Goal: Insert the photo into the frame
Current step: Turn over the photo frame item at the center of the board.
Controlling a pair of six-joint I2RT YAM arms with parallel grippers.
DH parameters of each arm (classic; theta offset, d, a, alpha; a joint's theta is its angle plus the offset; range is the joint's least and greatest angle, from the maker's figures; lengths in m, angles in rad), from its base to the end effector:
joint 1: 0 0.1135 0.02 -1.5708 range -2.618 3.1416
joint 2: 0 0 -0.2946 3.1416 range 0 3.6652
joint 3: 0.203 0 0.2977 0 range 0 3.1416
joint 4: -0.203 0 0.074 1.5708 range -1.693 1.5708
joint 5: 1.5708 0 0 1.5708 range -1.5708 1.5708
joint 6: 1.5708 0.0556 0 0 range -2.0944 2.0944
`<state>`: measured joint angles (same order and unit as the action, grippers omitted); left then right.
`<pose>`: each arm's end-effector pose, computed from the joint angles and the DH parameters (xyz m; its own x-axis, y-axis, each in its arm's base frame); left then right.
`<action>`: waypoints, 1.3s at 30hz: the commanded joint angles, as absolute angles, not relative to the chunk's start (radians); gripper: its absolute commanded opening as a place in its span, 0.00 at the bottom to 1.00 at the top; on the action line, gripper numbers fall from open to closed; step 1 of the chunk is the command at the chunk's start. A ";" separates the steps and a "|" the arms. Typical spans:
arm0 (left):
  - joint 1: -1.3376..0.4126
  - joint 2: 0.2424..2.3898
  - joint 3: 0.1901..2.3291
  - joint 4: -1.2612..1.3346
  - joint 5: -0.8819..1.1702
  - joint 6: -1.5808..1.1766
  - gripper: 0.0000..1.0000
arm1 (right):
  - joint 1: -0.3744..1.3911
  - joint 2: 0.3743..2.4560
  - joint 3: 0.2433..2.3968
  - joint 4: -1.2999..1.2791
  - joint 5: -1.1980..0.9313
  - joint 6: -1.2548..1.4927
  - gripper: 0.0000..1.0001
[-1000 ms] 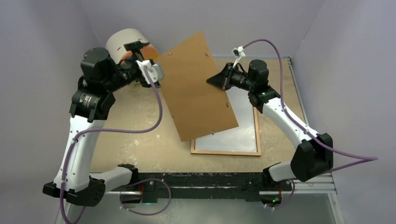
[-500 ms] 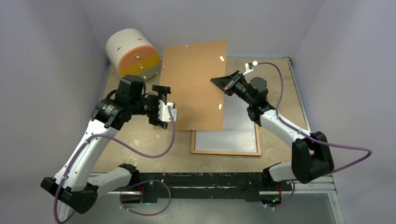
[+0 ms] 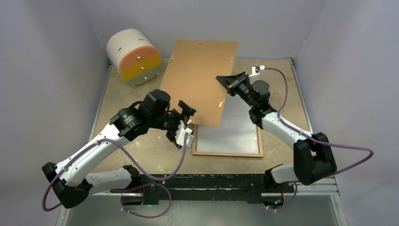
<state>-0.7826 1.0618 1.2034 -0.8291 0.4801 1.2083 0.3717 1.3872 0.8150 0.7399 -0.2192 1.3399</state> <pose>0.1605 -0.1959 0.3931 0.6619 0.5114 -0.5481 0.7323 -0.2846 0.6187 0.3406 0.1458 0.3171 -0.5040 0.8234 -0.2610 -0.2782 0.1313 0.9515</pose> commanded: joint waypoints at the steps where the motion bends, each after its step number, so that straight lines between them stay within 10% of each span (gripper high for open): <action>1: -0.850 1.140 1.277 -0.747 0.444 1.053 0.99 | 0.370 1.343 0.821 0.871 -0.177 1.382 0.00; 39: -0.916 1.159 1.245 -0.706 0.232 1.030 1.00 | 0.369 1.335 0.842 0.832 -0.293 1.385 0.00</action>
